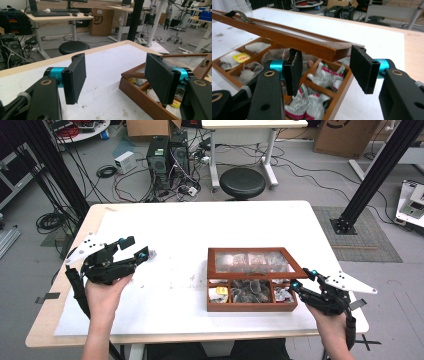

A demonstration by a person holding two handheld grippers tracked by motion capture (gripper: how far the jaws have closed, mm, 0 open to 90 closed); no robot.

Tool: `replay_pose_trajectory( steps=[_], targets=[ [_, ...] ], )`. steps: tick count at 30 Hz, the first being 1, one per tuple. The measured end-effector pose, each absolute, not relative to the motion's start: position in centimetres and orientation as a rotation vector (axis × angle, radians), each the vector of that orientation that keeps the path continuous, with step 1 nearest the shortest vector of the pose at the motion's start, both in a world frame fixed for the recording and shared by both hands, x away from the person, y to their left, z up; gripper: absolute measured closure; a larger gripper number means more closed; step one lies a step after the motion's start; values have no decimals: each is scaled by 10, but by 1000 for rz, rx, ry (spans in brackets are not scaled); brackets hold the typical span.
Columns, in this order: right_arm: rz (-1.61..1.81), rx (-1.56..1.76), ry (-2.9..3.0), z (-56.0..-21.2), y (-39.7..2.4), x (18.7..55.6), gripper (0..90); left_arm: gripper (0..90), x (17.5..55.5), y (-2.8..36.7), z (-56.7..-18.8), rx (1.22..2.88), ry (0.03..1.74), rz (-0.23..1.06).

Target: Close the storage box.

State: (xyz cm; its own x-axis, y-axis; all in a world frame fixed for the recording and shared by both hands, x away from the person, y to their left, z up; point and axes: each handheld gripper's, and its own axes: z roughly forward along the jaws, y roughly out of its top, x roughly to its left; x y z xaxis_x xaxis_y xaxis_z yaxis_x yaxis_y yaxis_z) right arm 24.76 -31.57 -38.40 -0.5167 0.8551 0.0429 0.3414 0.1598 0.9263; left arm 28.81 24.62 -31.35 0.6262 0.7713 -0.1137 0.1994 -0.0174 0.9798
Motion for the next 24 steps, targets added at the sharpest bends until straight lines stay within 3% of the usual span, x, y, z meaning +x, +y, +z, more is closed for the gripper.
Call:
replay_pose_trajectory(
  steps=[24],
  targets=[
    [1320,1190,2043,-415,-320,234,495,339,290,245,-317,1563,844,548]
  ],
)
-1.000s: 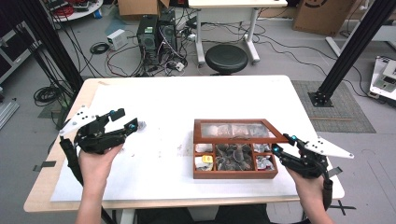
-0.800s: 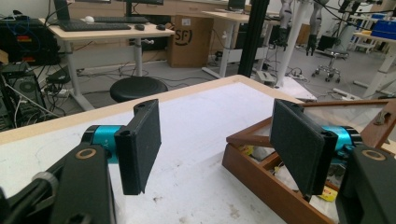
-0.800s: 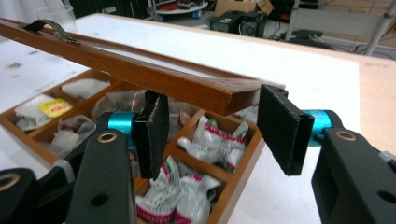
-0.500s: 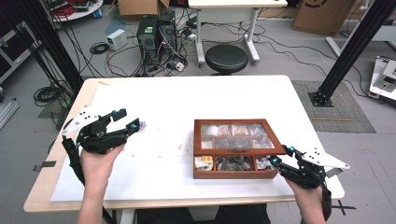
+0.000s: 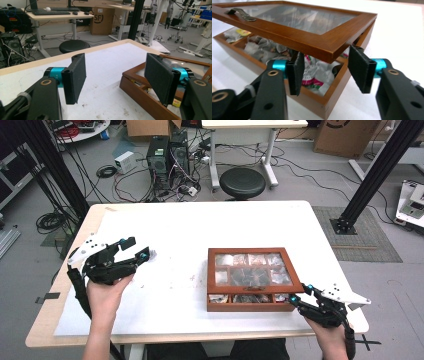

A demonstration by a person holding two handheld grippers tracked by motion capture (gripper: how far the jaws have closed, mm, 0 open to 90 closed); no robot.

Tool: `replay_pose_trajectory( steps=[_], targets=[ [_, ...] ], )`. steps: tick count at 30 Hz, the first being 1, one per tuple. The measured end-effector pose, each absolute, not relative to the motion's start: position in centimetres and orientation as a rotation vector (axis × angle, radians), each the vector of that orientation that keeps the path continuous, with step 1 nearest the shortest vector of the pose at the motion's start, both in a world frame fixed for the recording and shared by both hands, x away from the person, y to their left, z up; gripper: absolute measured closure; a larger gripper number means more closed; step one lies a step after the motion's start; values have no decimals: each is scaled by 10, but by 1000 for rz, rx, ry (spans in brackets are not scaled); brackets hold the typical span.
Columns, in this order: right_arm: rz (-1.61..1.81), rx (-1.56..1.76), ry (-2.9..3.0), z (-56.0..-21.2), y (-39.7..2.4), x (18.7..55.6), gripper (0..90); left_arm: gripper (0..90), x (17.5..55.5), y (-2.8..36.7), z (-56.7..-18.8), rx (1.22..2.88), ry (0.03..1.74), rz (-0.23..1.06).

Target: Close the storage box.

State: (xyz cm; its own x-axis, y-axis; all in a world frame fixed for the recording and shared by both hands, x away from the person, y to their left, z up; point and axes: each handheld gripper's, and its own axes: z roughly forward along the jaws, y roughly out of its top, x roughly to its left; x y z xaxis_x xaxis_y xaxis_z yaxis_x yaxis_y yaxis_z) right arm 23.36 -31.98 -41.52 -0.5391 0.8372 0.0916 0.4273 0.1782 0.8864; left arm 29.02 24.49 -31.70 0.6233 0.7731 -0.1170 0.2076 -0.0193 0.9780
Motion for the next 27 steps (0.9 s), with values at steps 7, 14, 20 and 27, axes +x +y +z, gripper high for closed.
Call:
replay_pose_trajectory(
  steps=[7,14,20,27],
  targets=[
    [1315,1193,2057,-419,-320,233,498,339,293,241,-321,1574,848,535],
    [1293,1206,2082,-423,-320,232,498,339,295,241,-322,1583,849,537],
    [1275,1218,2102,-425,-320,232,497,339,297,240,-323,1589,848,538],
    [1254,1223,2114,-427,-320,231,496,339,299,237,-323,1599,845,537]
  ],
)
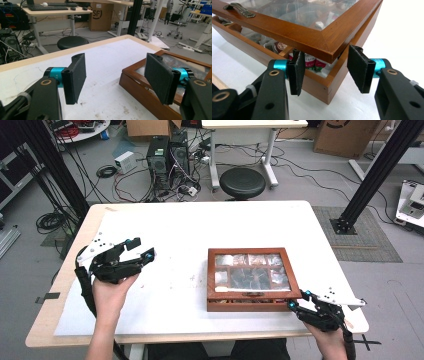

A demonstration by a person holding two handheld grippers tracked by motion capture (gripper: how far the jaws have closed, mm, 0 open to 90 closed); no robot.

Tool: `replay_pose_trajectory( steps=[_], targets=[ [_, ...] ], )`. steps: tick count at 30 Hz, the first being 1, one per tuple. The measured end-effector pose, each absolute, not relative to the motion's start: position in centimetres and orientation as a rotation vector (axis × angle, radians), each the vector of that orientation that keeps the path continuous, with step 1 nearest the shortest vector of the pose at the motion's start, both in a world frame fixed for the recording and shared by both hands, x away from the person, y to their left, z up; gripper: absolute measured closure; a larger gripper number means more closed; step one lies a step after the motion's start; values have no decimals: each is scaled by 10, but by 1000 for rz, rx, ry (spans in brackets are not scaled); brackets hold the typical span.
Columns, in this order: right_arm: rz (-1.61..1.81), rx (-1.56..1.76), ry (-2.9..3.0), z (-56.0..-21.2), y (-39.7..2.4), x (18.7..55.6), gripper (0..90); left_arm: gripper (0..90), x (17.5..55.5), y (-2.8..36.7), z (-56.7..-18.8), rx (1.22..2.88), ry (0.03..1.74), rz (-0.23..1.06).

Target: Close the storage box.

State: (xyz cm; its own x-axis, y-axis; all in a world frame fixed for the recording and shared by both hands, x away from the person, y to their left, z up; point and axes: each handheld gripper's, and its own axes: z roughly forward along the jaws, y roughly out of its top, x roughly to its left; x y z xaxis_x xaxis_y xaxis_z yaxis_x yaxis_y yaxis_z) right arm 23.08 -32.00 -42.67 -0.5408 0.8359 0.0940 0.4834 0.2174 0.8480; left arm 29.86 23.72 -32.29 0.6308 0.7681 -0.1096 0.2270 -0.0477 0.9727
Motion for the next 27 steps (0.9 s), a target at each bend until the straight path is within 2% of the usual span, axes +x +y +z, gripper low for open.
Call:
replay_pose_trajectory(
  steps=[27],
  targets=[
    [1213,1249,2166,-428,-324,222,486,339,300,236,-324,1606,850,534]
  ],
)
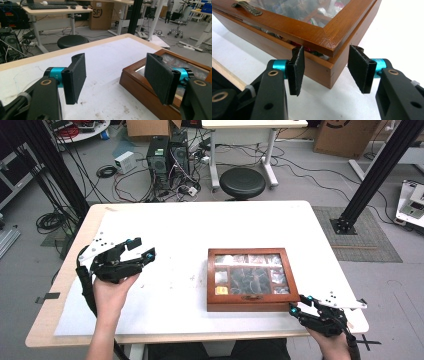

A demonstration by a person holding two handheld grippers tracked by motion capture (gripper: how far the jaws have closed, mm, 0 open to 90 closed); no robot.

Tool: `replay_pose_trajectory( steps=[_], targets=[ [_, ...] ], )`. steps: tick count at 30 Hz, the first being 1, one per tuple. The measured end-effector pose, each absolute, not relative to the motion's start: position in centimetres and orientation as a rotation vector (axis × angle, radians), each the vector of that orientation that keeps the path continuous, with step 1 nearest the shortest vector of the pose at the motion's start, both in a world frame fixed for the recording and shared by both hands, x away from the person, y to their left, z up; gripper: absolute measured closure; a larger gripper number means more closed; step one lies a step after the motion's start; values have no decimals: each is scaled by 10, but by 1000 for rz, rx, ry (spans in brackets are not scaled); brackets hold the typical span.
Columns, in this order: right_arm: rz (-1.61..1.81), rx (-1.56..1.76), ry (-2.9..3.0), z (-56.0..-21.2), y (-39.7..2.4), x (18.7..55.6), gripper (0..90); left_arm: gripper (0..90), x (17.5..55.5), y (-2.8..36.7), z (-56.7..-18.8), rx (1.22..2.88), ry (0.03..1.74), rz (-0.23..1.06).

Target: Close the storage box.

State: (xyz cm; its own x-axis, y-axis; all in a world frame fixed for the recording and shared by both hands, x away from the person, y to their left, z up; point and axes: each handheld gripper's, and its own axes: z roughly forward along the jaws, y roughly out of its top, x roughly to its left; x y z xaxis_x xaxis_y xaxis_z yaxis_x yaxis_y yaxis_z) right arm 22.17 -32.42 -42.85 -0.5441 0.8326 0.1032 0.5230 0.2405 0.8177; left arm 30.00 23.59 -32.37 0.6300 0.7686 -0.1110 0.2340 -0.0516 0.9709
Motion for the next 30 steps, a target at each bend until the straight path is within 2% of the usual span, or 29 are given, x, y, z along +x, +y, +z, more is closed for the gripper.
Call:
replay_pose_trajectory(
  steps=[17,30],
  targets=[
    [1242,1247,2152,-423,-328,219,426,339,300,237,-323,1606,847,535],
    [1365,1116,1918,-374,-338,229,343,339,300,241,-324,1599,853,536]
  ],
)
